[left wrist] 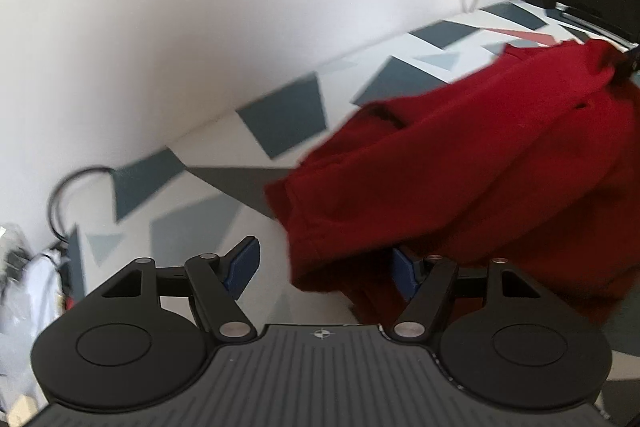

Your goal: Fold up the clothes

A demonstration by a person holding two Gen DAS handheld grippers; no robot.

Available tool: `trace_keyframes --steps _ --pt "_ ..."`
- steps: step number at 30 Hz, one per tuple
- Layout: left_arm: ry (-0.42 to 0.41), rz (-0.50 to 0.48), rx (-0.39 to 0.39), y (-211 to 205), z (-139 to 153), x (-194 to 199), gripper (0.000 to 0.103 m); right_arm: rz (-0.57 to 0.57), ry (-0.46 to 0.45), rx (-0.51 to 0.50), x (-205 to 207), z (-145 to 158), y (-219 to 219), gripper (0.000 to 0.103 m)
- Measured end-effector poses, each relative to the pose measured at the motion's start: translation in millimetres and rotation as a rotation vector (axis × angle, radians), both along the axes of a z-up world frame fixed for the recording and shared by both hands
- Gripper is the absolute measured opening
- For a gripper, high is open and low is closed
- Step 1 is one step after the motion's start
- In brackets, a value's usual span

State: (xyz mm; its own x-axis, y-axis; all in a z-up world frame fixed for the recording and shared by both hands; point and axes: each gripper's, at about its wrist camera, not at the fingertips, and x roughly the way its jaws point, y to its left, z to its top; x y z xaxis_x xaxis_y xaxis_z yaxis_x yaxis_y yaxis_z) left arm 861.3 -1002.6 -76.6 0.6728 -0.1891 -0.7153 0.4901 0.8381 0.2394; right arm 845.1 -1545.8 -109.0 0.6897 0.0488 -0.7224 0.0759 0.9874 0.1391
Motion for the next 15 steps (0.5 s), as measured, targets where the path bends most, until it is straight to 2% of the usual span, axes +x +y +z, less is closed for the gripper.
trace_keyframes --steps 2,4,5,7,8,9,10,12,15 --pt "-0.013 0.043 -0.025 5 2 5 0.07 -0.051 -0.058 0.036 -1 5 -6 0.059" --pt "-0.003 0.07 -0.062 10 3 10 0.067 -0.065 -0.071 0.074 0 7 -11 0.052" --pt "0.012 0.075 -0.084 13 3 12 0.064 -0.055 -0.062 0.079 1 6 -11 0.045" --pt "0.042 0.057 -0.115 15 2 13 0.036 -0.025 -0.034 0.056 3 2 -8 0.04" --pt "0.061 0.046 -0.122 14 2 14 0.029 -0.015 -0.022 0.046 2 1 -6 0.037" --pt "0.075 0.045 -0.122 14 3 14 0.016 -0.009 -0.016 0.048 2 0 -5 0.032" --pt "0.084 0.054 -0.12 14 4 14 0.014 -0.01 -0.013 0.062 1 0 -6 0.028" --pt "0.122 0.08 -0.169 19 8 15 0.01 -0.023 -0.018 0.091 0 2 -8 0.012" --pt "0.164 0.147 -0.278 35 17 21 0.008 -0.053 -0.057 0.124 3 13 -12 0.007"
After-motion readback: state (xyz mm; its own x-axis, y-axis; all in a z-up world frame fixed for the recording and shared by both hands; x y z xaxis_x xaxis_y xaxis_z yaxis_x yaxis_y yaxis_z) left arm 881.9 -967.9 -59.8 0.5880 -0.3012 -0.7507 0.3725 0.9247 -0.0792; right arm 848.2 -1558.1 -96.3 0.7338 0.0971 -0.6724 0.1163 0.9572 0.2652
